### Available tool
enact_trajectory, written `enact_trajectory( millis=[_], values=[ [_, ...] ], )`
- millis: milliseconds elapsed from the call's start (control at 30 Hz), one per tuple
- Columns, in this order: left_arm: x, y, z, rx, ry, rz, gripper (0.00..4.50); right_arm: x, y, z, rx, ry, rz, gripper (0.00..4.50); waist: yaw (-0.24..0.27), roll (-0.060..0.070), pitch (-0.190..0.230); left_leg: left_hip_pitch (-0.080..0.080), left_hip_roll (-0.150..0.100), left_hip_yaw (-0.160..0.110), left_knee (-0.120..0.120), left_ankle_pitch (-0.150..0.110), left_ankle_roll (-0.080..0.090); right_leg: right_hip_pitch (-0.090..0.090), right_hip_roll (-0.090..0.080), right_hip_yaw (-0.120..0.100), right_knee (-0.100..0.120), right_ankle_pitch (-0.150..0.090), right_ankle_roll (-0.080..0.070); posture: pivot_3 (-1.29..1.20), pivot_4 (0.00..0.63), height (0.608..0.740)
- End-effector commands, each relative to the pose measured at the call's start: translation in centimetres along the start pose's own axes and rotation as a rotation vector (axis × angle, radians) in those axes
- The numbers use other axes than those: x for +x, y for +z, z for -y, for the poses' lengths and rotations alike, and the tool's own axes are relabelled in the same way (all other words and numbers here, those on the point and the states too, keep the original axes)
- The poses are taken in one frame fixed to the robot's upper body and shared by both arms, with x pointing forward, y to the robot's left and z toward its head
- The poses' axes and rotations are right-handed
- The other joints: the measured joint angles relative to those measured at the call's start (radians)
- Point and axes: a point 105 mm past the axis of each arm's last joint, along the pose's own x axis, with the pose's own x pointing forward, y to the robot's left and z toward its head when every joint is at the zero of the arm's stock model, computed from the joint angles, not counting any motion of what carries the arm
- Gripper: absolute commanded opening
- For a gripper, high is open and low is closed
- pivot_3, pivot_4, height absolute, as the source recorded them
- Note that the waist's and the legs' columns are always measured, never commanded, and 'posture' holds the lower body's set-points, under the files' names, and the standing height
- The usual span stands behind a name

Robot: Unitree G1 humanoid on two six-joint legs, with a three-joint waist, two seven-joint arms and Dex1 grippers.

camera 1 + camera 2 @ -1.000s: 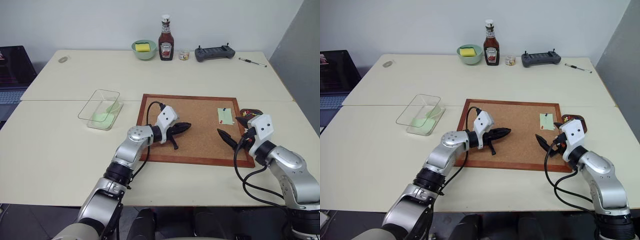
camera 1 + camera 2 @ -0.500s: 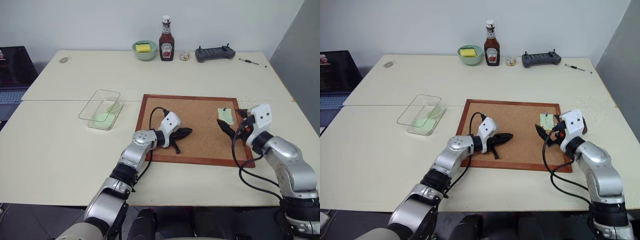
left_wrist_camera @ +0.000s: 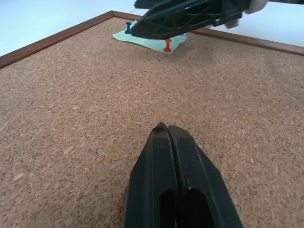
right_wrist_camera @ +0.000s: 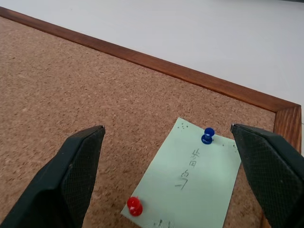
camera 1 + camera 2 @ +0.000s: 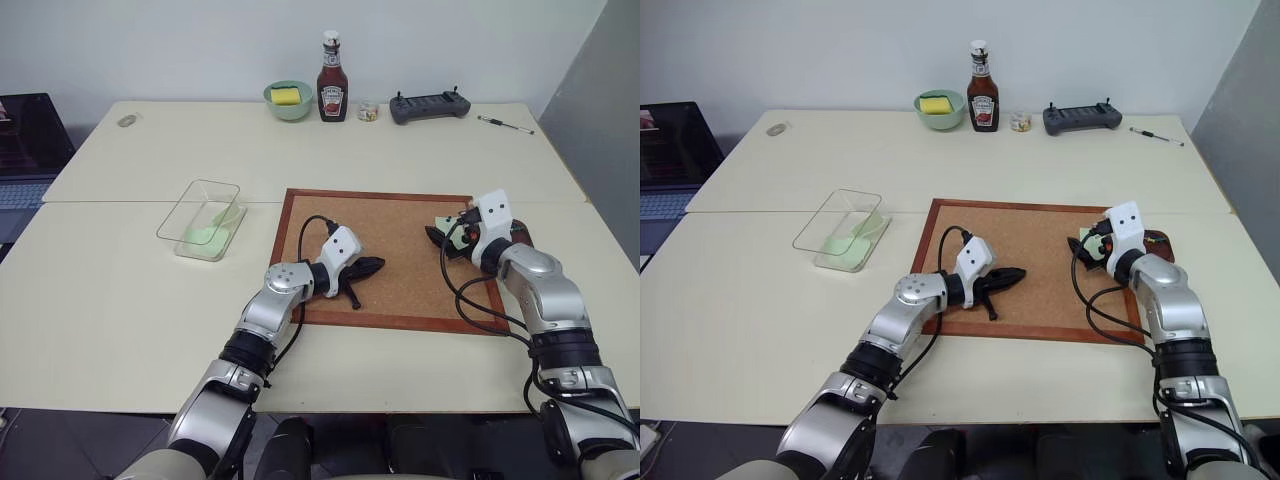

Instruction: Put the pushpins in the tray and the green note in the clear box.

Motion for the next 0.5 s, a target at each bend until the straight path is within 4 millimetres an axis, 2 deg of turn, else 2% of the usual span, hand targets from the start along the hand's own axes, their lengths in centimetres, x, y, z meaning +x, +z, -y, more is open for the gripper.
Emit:
enact_trajectory(
  millis=[33, 67, 167, 433, 500],
  values=[
    [0.0, -0.9, 0.8, -0.020, -0.024, -0.024, 0.05, 0.7, 1.6, 0.6, -0.024, -0.009, 0.058, 4.50, -0.002, 0.000, 0.000, 0.000, 0.000, 0.000, 0.000, 0.000, 0.000, 0.000, 0.000, 0.000, 0.000, 0.000, 0.000, 0.00, 0.150, 0.740],
    [0.0, -0.9, 0.9, -0.021, -0.023, -0.024, 0.05, 0.8, 1.6, 0.7, -0.024, -0.011, 0.057, 4.50, -0.003, 0.000, 0.000, 0.000, 0.000, 0.000, 0.000, 0.000, 0.000, 0.000, 0.000, 0.000, 0.000, 0.000, 0.000, 0.00, 0.150, 0.740],
    [0.0, -0.9, 0.9, -0.023, -0.022, -0.024, 0.00, 1.3, 1.3, 1.0, -0.023, -0.017, 0.051, 4.05, -0.004, 0.000, 0.000, 0.000, 0.000, 0.000, 0.000, 0.000, 0.000, 0.000, 0.000, 0.000, 0.000, 0.000, 0.000, 0.00, 0.150, 0.740],
    [-0.1, -0.9, 1.0, -0.022, -0.022, -0.026, 0.00, 1.9, 0.9, 1.4, -0.036, -0.028, 0.038, 2.27, -0.007, 0.001, 0.000, 0.000, 0.000, 0.000, 0.000, 0.000, 0.000, 0.000, 0.000, 0.000, 0.000, 0.000, 0.000, 0.00, 0.150, 0.740],
    [-0.1, -0.9, 1.0, -0.023, -0.022, -0.027, 0.00, 1.9, 0.9, 1.5, -0.036, -0.033, 0.039, 1.68, -0.008, 0.001, -0.001, 0.000, 0.000, 0.000, 0.000, 0.000, 0.000, 0.000, 0.000, 0.000, 0.000, 0.000, 0.000, 0.00, 0.150, 0.740]
  ],
)
